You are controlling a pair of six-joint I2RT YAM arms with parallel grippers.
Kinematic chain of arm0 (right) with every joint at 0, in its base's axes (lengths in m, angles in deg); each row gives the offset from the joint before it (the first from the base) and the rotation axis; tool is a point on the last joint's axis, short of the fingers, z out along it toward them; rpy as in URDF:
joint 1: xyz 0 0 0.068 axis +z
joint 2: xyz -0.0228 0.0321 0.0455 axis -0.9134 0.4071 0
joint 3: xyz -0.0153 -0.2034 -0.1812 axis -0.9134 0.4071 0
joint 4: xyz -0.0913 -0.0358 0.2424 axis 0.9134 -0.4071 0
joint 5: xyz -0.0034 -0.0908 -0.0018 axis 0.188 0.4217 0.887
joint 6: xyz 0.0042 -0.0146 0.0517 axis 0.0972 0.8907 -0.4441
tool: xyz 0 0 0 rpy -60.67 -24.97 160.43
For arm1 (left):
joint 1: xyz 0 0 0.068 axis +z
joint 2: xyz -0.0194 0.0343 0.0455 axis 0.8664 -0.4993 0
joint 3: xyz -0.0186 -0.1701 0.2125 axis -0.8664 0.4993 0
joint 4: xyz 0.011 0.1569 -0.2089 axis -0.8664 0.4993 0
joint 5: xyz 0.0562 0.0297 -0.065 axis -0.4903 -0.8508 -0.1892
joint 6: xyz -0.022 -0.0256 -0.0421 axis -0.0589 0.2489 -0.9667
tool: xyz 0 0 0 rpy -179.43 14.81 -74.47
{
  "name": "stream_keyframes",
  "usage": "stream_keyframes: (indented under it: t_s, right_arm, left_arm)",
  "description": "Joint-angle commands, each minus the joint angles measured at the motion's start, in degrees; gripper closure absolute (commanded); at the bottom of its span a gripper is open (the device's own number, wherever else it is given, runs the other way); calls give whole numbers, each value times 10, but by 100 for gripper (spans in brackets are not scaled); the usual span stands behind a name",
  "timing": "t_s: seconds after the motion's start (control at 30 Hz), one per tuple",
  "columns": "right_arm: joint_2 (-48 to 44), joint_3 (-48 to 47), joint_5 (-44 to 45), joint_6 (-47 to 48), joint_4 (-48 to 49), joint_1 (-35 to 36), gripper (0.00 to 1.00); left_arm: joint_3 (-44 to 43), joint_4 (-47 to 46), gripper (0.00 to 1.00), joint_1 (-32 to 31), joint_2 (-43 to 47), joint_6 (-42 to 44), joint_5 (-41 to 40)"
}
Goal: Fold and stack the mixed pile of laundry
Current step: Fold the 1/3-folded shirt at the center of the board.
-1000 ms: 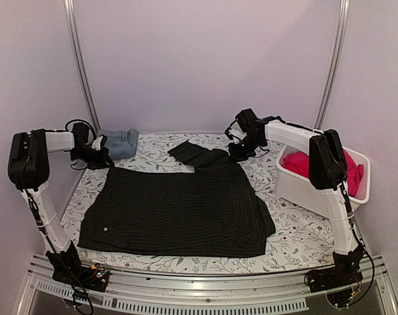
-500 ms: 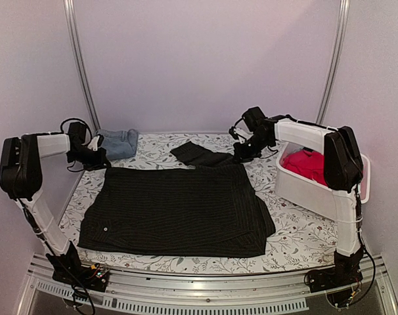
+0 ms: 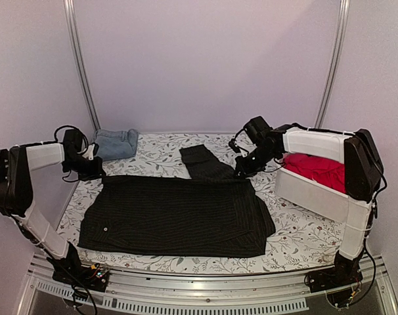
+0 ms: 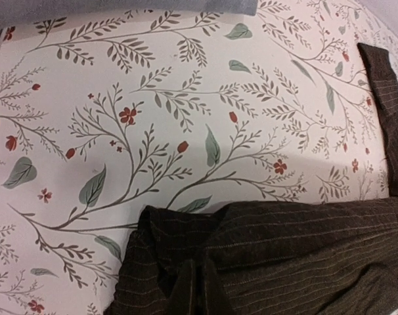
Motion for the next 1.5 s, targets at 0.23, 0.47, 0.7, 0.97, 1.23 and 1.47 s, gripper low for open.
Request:
stream_keyframes:
  t_s: [0.23, 0.47, 0.7, 0.97, 1.23, 1.47]
  right_arm:
    - [-84, 106, -15, -18, 32, 30, 100]
    - [-78, 152, -34, -26, 59, 60, 100]
    - [-53, 129, -30, -17, 17, 66, 75]
    - [-96, 82, -15, -17, -6, 42, 54]
    - [-15, -5, -48, -32, 4, 37, 58]
    - [45, 17, -64, -19, -1, 57, 65]
  left_arm:
    - [44, 69, 100, -6, 47, -31, -110]
    - [60, 69, 96, -7, 44, -42, -115]
    - [49, 73, 55, -7, 81, -54, -153]
    - [44, -1, 49, -13, 120, -41, -25]
    - [23, 15, 60, -48, 11, -34, 1]
    - [54, 55, 66, -53, -43, -66, -31]
